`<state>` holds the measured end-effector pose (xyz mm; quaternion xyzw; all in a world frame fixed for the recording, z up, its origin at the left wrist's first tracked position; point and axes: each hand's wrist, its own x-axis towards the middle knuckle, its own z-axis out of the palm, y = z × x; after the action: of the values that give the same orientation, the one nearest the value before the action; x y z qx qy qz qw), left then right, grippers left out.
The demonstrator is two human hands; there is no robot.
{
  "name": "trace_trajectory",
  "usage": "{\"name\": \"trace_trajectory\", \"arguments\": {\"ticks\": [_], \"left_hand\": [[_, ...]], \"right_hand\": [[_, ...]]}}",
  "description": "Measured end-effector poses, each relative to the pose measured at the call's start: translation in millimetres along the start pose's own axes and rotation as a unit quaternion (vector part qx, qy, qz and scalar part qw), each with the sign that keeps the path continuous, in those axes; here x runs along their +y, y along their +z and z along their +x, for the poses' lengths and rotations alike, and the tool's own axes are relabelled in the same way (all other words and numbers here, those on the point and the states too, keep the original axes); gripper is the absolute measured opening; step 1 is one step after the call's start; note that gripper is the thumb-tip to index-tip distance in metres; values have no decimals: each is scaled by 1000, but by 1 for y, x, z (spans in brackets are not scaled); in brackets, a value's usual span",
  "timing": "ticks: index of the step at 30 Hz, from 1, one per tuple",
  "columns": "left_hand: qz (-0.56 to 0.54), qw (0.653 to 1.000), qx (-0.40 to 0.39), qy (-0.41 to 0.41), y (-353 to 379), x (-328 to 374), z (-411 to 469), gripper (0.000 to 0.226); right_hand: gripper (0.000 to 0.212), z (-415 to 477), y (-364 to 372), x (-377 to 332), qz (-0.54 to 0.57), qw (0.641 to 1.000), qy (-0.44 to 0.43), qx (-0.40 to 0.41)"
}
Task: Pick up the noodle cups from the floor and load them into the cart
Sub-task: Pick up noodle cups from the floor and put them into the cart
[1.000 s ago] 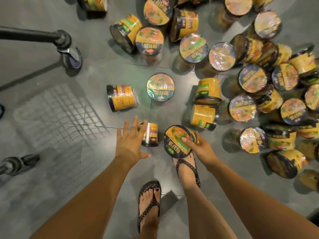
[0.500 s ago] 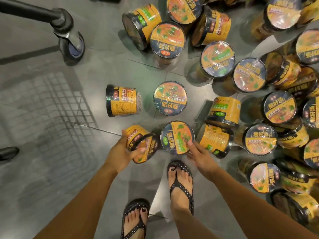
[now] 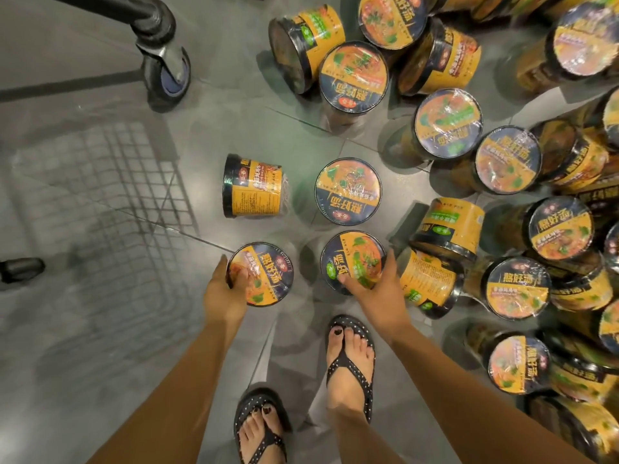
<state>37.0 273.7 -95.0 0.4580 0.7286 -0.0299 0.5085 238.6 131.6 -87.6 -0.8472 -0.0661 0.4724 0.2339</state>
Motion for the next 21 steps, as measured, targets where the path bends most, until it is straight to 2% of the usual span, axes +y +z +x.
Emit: {"name": "trace_trajectory", "arguments": {"ticks": [2,4,6,8,12,15,17,21], "left_hand": [[55,998,-3,22,0,1,-1,72],[175,982,-34,67,0,3,-2,100],[325,938,-53,103,2,6,-4,128],[406,904,-40,131,7,5,-3,142],[448,872,27,195,14,0,1,150],[474,857,21,203,16,3,0,147],[478,856,0,199,14,7,-3,142],[447,876,-15,182,-8,14,-21,138]], "right_hand": [[129,-1,3,-12,-118,993,-16,11],[138,-1,9,-22,-226,974,-26,15],[142,3,14,-28,-290,957,-13,21],[143,7,20,-28,-314,949,-2,38],[140,10,29,-20,-287,954,-27,88],[138,11,29,-15,-264,957,-59,104],[140,9,25,-15,-242,963,-67,98],[144,-7,12,-25,-237,964,-75,92]]}}
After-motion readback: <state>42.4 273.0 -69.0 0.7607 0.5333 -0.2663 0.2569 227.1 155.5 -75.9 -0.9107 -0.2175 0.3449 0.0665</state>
